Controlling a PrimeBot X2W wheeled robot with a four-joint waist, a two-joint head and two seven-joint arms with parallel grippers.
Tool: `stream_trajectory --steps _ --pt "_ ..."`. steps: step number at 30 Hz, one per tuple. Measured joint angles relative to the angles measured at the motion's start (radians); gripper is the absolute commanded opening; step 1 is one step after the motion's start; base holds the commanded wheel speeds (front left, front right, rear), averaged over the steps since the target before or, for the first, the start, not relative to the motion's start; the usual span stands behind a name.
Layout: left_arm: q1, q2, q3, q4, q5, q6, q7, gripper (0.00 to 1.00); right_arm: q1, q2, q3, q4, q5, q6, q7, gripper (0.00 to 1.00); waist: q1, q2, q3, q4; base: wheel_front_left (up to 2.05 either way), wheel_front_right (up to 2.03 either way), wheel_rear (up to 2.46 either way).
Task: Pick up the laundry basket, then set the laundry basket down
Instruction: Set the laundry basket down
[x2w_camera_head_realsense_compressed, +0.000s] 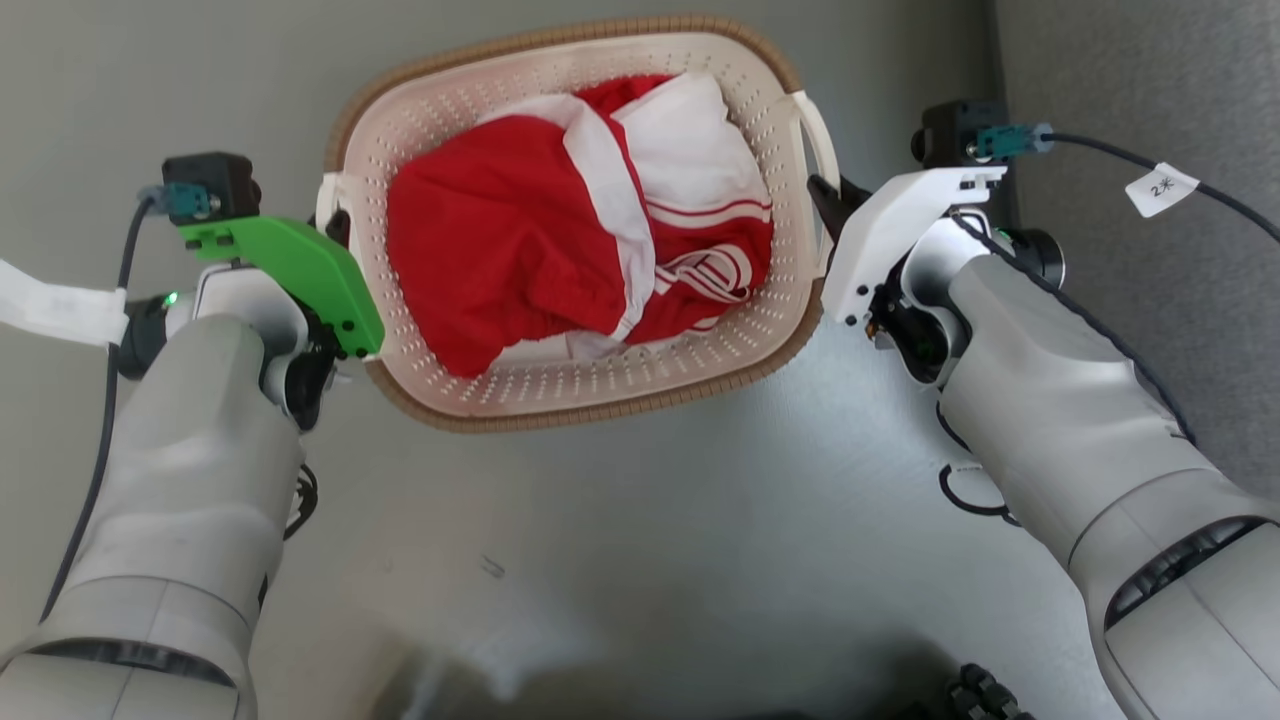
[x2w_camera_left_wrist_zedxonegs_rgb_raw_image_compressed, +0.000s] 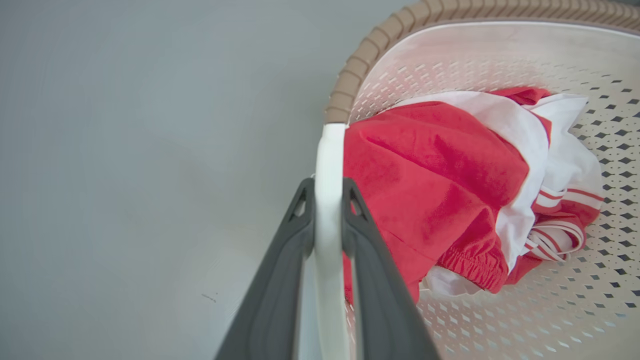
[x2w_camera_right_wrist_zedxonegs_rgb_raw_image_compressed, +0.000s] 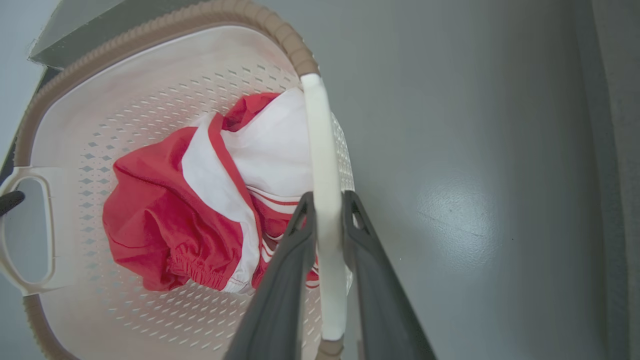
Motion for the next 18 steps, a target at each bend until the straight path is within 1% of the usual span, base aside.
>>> stream_trajectory --steps 6,18 --pt "-0.029 0.0 -0.003 0.001 0.004 0.0 -0.024 0.0 -0.034 0.0 -0.001 0.008 -0.01 -0.007 -0.022 0.0 0.0 0.0 0.058 0.001 0.0 0.0 0.0" --pt "-0.069 0.002 -0.008 0.014 0.012 0.0 -0.061 0.0 -0.081 0.003 -0.006 0.03 -0.01 -0.007 -0.038 0.0 0.0 0.0 0.135 0.005 0.0 0.0 0.0"
